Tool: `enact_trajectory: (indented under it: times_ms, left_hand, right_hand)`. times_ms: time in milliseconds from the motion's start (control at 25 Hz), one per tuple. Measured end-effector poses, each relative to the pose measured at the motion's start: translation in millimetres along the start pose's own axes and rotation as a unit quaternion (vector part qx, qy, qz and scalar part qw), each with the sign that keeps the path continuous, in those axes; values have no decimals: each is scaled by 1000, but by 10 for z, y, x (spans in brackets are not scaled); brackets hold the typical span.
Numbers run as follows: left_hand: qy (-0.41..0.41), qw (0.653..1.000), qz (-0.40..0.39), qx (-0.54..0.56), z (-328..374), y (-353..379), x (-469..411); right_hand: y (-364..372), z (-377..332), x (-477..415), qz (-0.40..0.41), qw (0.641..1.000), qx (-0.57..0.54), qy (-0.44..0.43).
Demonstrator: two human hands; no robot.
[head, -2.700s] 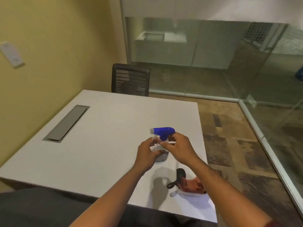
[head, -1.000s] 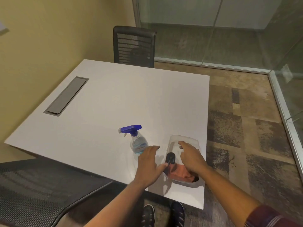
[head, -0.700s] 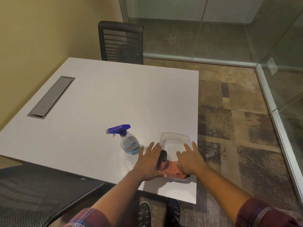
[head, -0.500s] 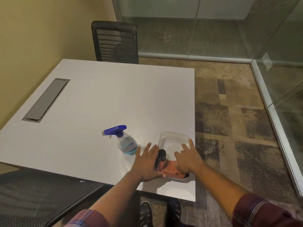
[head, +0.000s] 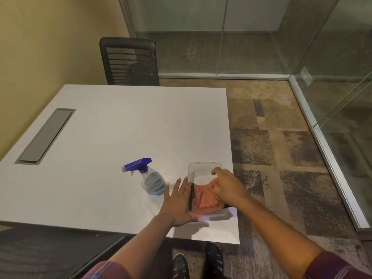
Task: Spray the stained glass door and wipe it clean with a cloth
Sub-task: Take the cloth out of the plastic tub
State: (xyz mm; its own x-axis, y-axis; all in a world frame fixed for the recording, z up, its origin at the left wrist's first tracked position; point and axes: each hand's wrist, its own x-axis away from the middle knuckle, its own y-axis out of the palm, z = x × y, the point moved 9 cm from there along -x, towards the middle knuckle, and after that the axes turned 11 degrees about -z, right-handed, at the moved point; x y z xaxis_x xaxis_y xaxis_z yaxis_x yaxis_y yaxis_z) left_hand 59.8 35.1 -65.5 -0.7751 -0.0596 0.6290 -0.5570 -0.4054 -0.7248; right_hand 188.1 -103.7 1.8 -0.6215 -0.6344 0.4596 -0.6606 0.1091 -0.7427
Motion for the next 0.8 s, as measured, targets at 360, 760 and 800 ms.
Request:
enact_trajectory:
  times_ms: [360, 760, 800]
  left_hand:
    - [140, 963, 89, 211, 394, -952, 450]
    - [328, 835, -22, 442, 1393, -1150, 738]
    - [326, 815, -34, 478, 1499, -1061, 756]
  right_hand:
    - [-834, -554, 697, 43, 982, -168, -79]
    - [-1718, -665, 1687, 197, 965, -148, -91]
    - [-1754, -538, 1832, 261, 954, -134, -61]
